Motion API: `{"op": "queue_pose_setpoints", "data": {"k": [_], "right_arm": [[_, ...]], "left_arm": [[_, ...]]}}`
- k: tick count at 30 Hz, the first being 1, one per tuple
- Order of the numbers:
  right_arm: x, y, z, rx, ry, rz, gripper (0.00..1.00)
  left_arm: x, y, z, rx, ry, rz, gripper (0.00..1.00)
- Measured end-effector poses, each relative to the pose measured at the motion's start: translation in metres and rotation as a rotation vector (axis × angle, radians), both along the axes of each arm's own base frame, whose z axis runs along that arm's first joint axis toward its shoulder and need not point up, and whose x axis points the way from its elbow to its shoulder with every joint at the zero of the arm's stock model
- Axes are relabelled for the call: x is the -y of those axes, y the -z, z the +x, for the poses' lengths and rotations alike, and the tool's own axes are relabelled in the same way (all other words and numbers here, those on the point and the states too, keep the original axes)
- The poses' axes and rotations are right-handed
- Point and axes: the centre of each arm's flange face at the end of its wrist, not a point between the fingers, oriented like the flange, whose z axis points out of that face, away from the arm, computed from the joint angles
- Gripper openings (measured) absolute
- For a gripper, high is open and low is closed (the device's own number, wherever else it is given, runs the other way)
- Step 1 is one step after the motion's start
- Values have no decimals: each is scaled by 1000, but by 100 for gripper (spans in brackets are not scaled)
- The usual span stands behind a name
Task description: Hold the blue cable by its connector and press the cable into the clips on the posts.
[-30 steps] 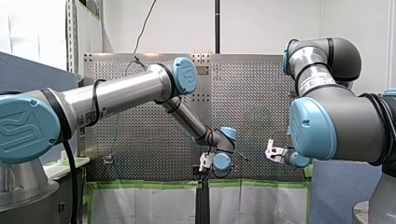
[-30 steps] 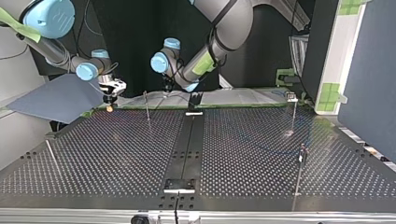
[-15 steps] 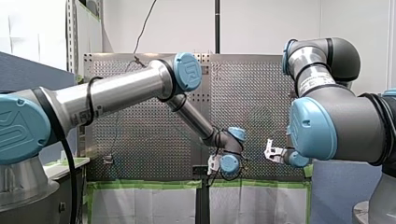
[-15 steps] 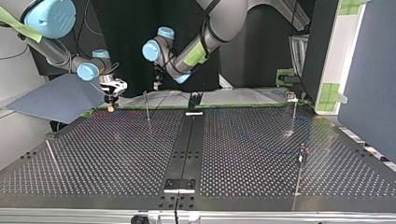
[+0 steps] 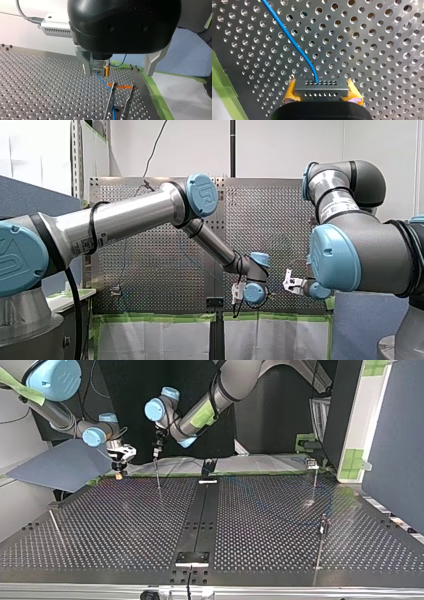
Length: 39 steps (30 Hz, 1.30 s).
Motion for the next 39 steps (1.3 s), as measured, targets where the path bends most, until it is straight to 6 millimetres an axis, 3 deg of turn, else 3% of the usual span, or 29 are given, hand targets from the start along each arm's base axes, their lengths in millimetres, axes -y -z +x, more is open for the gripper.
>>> {"op": "queue_pose_setpoints", "data": {"k": [16, 39], "right_arm": [[-1, 0, 1, 2, -9, 3, 0], [-2, 0, 4, 3, -17, 4, 0]], "left_arm": [[-9, 12, -10, -2, -31, 19, 100], [-11, 13, -16, -6, -61, 56, 100]]}}
